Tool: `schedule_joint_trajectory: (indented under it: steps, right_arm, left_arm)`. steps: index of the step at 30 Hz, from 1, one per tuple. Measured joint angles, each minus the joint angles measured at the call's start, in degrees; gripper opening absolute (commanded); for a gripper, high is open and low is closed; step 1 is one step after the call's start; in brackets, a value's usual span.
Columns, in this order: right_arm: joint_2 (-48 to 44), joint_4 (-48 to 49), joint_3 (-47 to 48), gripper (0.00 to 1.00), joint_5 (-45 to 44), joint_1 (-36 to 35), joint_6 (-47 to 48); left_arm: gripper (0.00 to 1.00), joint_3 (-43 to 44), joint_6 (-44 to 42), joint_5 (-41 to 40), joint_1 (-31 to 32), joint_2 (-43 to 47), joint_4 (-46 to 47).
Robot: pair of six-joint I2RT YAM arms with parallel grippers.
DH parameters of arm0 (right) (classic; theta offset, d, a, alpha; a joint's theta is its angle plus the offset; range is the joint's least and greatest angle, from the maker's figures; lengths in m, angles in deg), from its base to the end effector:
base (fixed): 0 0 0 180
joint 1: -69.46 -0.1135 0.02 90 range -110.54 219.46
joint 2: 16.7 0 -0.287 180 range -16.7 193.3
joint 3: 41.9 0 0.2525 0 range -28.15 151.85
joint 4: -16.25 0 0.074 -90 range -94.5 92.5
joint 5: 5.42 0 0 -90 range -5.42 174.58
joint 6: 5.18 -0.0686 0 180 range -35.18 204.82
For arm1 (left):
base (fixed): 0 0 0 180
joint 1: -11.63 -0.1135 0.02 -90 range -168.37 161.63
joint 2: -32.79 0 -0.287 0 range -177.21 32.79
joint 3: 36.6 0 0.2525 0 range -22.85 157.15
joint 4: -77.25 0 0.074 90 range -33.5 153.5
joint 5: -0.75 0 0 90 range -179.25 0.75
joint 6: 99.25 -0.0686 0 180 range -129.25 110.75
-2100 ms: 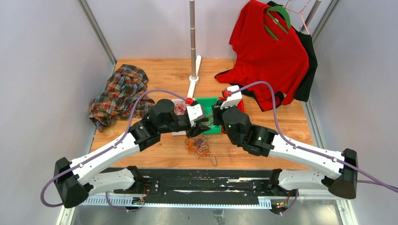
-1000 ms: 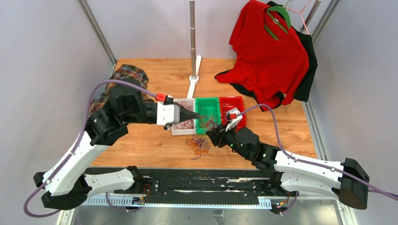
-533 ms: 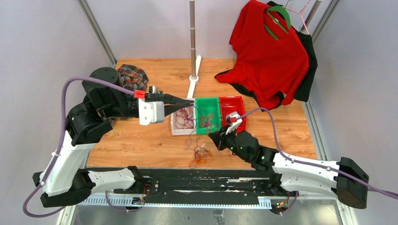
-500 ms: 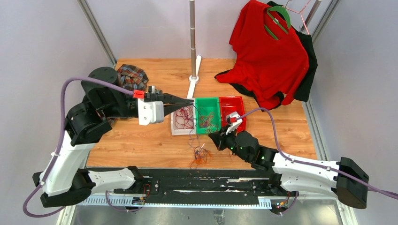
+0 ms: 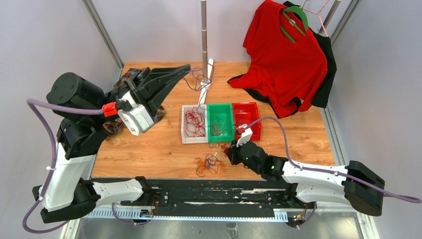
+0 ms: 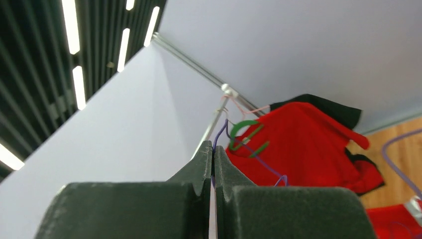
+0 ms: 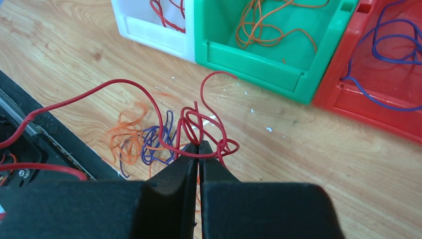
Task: Untangle the cables
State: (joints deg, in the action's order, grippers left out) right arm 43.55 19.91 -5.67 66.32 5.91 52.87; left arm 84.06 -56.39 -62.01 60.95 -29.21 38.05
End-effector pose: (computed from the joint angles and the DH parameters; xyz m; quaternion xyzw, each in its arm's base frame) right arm 0.1256 0.2041 0.2115 -0.1335 0.8046 0.3297 0.4755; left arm 0.0700 -0.1296 0.6275 0.5466 0.2304 -0.1510 0.7908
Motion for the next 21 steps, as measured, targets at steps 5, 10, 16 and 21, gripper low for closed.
schedule_joint_trajectory:
  steps: [5,10,16,21]
  right_arm:
    - [0.96,-1.38,0.09,0.17,0.26,0.00,-0.04]
    - [0.81,-4.17,0.94,0.46,0.76,0.00,1.27]
    - [-4.76,-8.00,1.49,0.63,1.92,0.00,3.37]
    - [-12.48,-11.63,1.49,0.71,0.20,-0.02,2.84]
  left_arm:
    - [0.00,0.09,-2.54,-1.51,0.00,-0.15,4.83]
    - [0.00,-0.11,-3.41,-1.11,0.00,-0.70,7.08]
    - [0.00,-1.31,-3.43,-0.07,0.00,-3.02,9.97]
    - [0.00,-3.54,-3.34,0.85,0.00,-6.05,11.98]
